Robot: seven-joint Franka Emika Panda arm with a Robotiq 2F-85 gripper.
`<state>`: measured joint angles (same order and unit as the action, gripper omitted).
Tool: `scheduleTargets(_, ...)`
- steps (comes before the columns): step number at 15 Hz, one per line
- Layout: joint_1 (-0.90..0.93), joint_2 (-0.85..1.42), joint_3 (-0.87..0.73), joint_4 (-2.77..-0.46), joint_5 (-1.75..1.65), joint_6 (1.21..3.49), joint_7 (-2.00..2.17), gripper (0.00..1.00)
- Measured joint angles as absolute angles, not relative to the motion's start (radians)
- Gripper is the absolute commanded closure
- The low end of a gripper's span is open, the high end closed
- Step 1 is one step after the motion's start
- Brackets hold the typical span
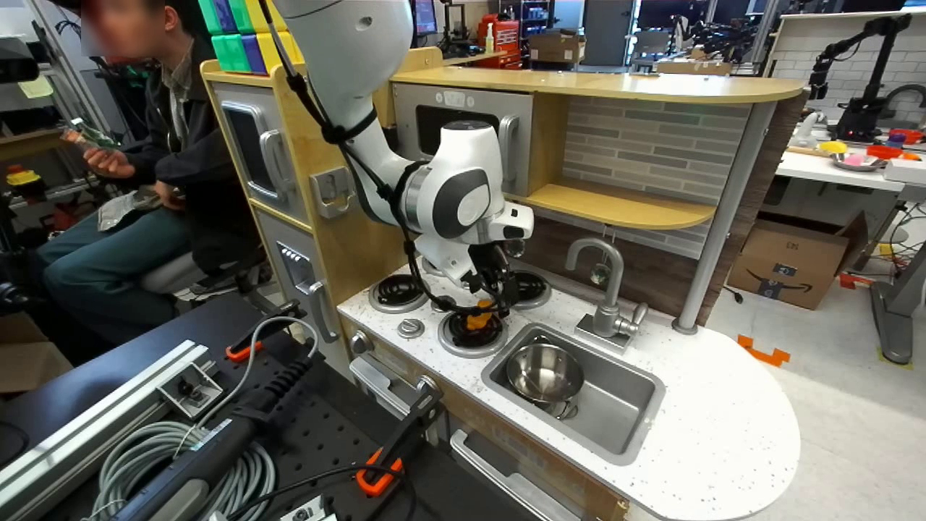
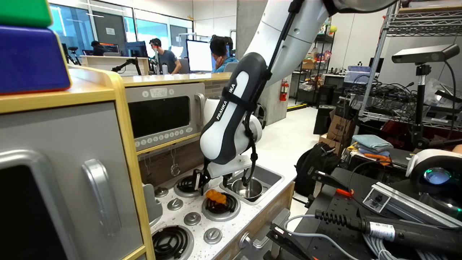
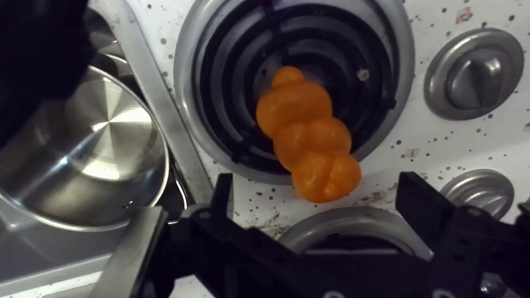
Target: Place the orange object inside the silver pot in the sink
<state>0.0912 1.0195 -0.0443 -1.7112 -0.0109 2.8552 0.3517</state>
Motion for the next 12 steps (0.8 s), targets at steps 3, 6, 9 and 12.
scheduleTargets(3,0.072,1.034,-0.010,-1.701,0.028,2.855,0.323,0.16)
scheduleTargets(6,0.069,1.049,0.010,-1.695,0.053,2.855,0.310,0.42)
scheduleTargets(9,0.064,1.054,0.013,-1.690,0.074,2.855,0.306,0.64)
scheduleTargets(12,0.048,1.054,0.014,-1.678,0.091,2.855,0.306,0.81)
